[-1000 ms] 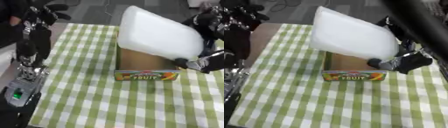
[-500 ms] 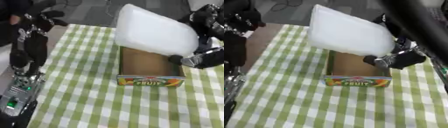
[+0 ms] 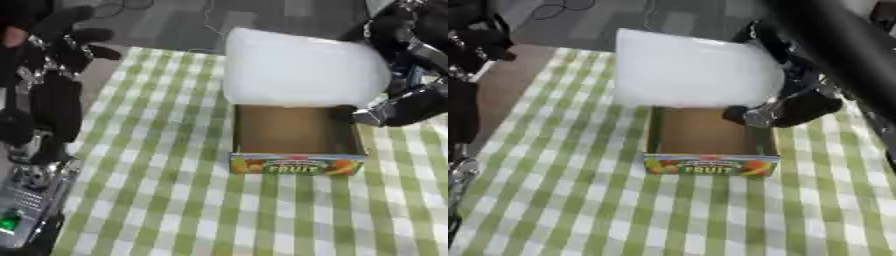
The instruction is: Pick up objects on the table and place them in the box.
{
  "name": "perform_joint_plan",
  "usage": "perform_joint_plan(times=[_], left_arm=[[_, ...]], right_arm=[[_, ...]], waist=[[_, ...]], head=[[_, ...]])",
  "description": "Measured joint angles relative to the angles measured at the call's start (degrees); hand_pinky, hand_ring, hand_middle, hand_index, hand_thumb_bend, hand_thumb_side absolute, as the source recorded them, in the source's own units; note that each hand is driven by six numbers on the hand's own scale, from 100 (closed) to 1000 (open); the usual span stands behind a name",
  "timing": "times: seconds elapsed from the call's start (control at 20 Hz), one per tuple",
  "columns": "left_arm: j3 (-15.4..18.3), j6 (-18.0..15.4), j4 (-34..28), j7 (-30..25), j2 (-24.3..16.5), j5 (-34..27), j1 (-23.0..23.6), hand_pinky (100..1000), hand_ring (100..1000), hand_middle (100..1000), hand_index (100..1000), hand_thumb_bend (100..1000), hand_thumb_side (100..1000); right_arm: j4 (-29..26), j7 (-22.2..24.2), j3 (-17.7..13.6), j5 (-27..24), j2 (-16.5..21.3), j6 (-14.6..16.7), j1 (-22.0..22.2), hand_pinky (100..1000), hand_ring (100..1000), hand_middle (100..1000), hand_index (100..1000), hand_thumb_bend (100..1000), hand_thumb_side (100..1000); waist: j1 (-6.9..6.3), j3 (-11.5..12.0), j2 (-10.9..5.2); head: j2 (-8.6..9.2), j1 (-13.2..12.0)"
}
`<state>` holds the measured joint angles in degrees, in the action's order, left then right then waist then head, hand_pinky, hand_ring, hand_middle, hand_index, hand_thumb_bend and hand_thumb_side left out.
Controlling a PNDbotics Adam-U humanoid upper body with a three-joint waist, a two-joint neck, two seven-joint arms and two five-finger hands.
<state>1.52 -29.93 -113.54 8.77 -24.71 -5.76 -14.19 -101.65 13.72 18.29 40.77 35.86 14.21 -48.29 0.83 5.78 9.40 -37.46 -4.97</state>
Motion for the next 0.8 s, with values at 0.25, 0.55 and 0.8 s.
perform_joint_plan(times=[0.25,0.55,0.8], left_arm=[[-0.58,-0.08,0.00,-0.53,0.09,-0.63,-1.13,599,739,794,875,595,912],[-0.88,-0.17,0.00,-1.06,0.09,-1.38,-1.61,599,739,794,875,596,912],[-0.89,-0.28,0.00,-1.24,0.09,-1.40,-1.99,598,739,794,876,597,913]], right_arm=[[0.26,-1.03,-0.03,0.63,-0.01,1.52,-0.16,100,100,238,312,578,501],[1.57,-0.73,-0.38,5.75,0.18,3.31,-0.38,100,100,259,300,601,521],[3.04,-0.53,-0.65,12.43,1.12,5.27,-0.58,100,100,263,298,603,530]], waist=[[1.00,1.61,0.77],[1.67,2.48,0.95],[1.98,2.82,1.33]], head=[[0.59,1.00],[1.06,2.10],[1.54,3.01]])
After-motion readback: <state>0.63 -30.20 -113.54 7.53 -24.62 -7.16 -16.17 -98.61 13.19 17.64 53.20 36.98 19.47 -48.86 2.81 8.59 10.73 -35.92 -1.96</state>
